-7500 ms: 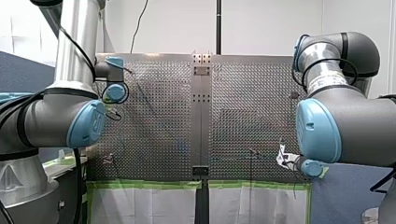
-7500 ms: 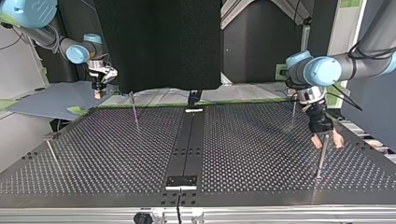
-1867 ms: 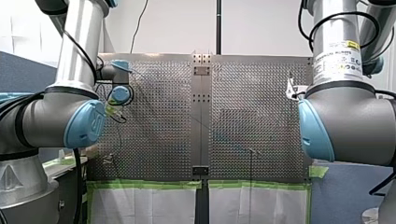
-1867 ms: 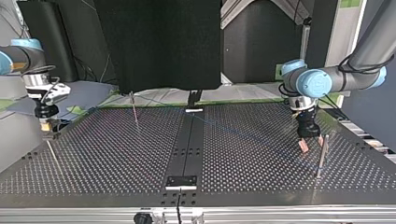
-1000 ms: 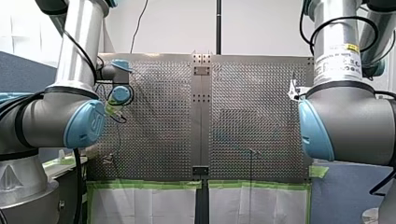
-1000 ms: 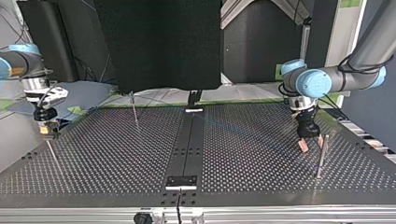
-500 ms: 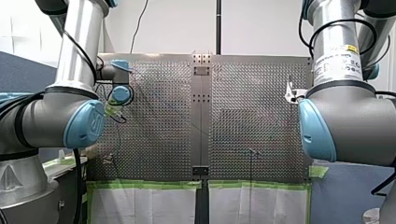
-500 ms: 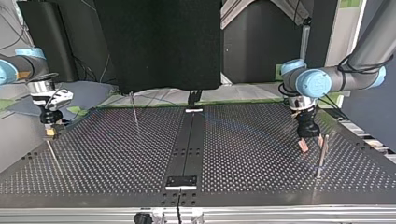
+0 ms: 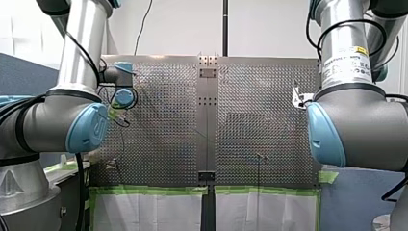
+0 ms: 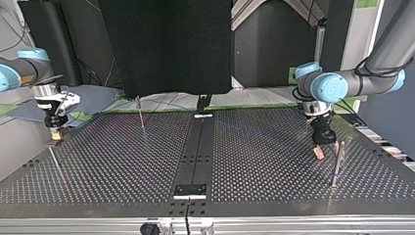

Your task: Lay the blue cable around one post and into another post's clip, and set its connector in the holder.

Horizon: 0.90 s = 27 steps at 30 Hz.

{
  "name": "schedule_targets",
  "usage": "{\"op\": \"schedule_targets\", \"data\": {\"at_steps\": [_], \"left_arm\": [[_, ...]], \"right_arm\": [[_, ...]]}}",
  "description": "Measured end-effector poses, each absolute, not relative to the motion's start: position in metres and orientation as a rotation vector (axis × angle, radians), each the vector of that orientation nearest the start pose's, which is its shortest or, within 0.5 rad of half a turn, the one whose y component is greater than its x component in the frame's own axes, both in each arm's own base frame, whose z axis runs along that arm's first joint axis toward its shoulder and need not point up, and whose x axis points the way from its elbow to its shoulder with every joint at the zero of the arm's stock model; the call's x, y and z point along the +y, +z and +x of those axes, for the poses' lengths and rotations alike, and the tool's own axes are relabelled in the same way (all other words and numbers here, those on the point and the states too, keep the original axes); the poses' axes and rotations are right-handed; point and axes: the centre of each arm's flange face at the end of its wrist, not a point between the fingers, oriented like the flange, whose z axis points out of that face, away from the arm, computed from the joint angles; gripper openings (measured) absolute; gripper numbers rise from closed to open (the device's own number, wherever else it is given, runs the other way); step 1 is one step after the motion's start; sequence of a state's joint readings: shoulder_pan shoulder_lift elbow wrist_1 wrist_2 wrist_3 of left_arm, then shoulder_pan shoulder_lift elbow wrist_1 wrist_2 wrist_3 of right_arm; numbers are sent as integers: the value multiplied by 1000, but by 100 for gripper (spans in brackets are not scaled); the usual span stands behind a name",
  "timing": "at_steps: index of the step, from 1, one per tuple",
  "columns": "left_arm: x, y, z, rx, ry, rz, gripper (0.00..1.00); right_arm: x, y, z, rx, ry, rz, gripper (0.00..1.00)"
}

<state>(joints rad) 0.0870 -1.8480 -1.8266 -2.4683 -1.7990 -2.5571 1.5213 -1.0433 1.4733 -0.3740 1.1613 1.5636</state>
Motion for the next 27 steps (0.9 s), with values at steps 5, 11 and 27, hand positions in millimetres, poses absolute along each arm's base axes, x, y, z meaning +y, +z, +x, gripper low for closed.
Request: {"op": "schedule_targets", "data": {"at_steps": [5, 11, 27], "left_arm": [[-60, 287, 572, 1144, -572, -906, 100], [-60, 287, 572, 1143, -571, -907, 100], [-60, 287, 572, 1143, -571, -907, 100]], "right_arm": [[-659, 273, 140, -1048, 1431, 1497, 0], [-655, 281, 139, -1038, 1444, 1473, 0], [-662, 274, 136, -1058, 1543, 1444, 0]]}}
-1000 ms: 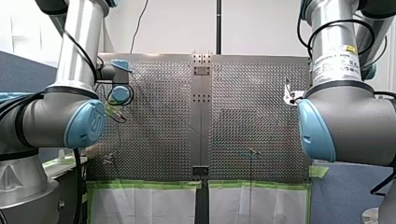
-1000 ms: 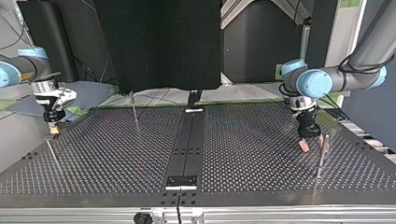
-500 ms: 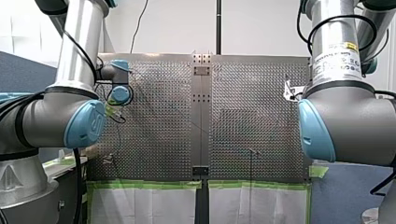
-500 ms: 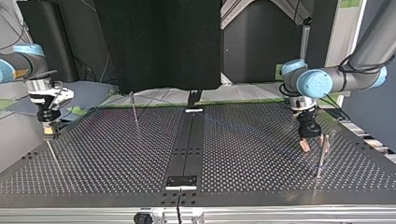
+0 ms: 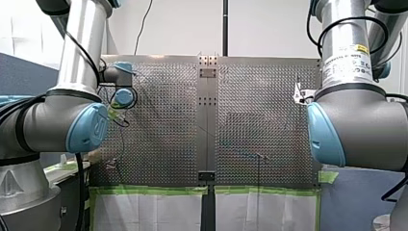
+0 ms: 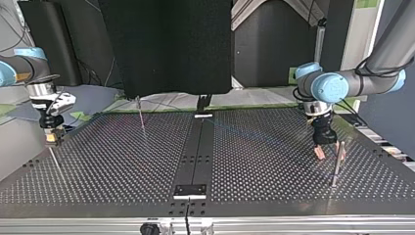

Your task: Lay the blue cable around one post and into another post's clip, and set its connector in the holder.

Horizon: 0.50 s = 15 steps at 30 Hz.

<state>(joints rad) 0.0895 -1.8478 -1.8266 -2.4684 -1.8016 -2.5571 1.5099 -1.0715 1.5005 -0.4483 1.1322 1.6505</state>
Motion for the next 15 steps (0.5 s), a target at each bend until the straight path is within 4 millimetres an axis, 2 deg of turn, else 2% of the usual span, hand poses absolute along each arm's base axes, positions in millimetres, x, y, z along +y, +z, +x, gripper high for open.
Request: {"op": "schedule_targets", "data": {"at_steps": [15], "left_arm": [[-59, 287, 572, 1143, -571, -907, 100]], "right_arm": [[-667, 280, 129, -1058, 1579, 1418, 0]]}}
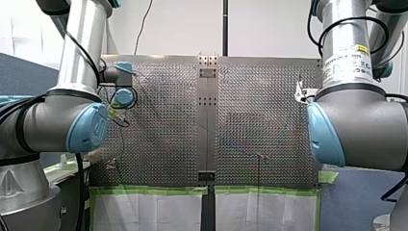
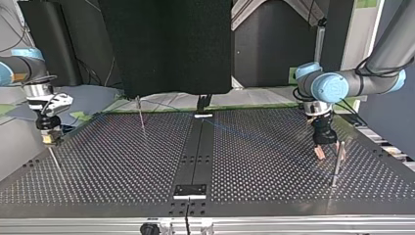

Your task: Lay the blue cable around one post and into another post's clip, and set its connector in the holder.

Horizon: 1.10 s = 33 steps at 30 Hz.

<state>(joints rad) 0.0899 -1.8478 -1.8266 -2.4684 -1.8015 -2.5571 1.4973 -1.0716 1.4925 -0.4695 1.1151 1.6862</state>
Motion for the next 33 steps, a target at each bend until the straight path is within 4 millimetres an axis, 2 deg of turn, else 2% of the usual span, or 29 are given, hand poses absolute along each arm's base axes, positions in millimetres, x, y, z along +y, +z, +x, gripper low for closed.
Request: {"op": "schedule_targets", "data": {"at_steps": [33], "left_arm": [[-62, 287, 571, 1145, -576, -904, 100]], "right_arm": [[-670, 276, 131, -1060, 1609, 1411, 0]]}}
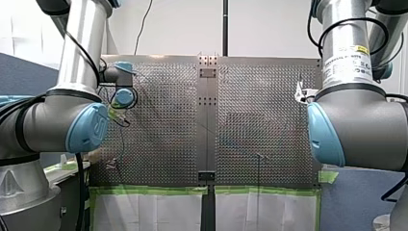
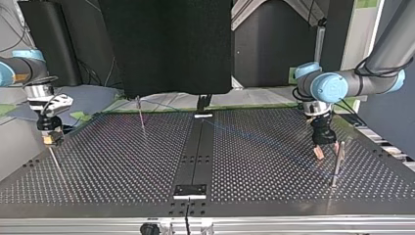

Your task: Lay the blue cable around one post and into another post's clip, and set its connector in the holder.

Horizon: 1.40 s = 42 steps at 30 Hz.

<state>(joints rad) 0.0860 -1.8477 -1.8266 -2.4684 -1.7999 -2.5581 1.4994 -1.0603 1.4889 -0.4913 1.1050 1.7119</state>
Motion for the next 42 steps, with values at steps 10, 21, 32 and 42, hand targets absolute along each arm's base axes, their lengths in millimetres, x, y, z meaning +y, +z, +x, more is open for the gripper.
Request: {"op": "schedule_targets", "data": {"at_steps": [10, 21, 32, 42], "left_arm": [[-62, 287, 571, 1145, -574, -905, 100], [-62, 287, 571, 1145, -575, -904, 100], [-63, 287, 571, 1146, -575, -904, 100], [-63, 287, 571, 1146, -575, -904, 100]], "right_arm": [[-671, 278, 133, -1060, 1615, 1415, 0], [-672, 280, 129, -1050, 1602, 1415, 0], [-674, 279, 129, -1032, 1604, 1418, 0], [-675, 278, 129, -1029, 1608, 1413, 0]]}}
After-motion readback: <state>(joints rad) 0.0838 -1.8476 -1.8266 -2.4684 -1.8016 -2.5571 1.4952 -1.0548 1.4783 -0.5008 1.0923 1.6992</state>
